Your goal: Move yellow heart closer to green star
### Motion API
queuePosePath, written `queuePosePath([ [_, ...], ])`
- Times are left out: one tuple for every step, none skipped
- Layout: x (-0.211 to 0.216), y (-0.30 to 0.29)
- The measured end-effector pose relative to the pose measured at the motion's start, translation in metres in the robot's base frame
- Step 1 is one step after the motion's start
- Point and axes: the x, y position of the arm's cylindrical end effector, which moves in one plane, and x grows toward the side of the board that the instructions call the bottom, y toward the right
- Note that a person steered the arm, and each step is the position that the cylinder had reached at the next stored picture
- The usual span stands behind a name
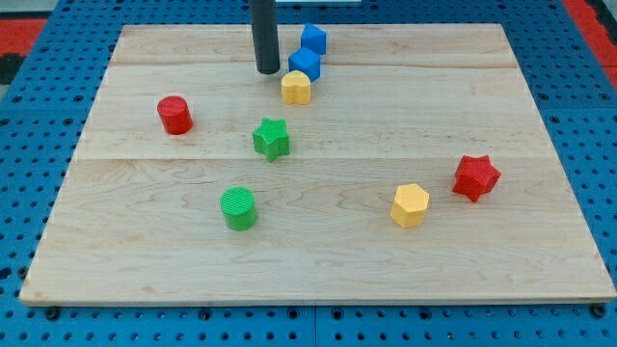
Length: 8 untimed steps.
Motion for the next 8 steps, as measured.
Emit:
queuePosePath([
  [0.011,0.008],
  [0.029,0.033],
  [0.039,0.018],
  [0.054,-0.04],
  [0.098,-0.07],
  [0.135,-0.03],
  [0.137,0.005],
  [0.149,0.009],
])
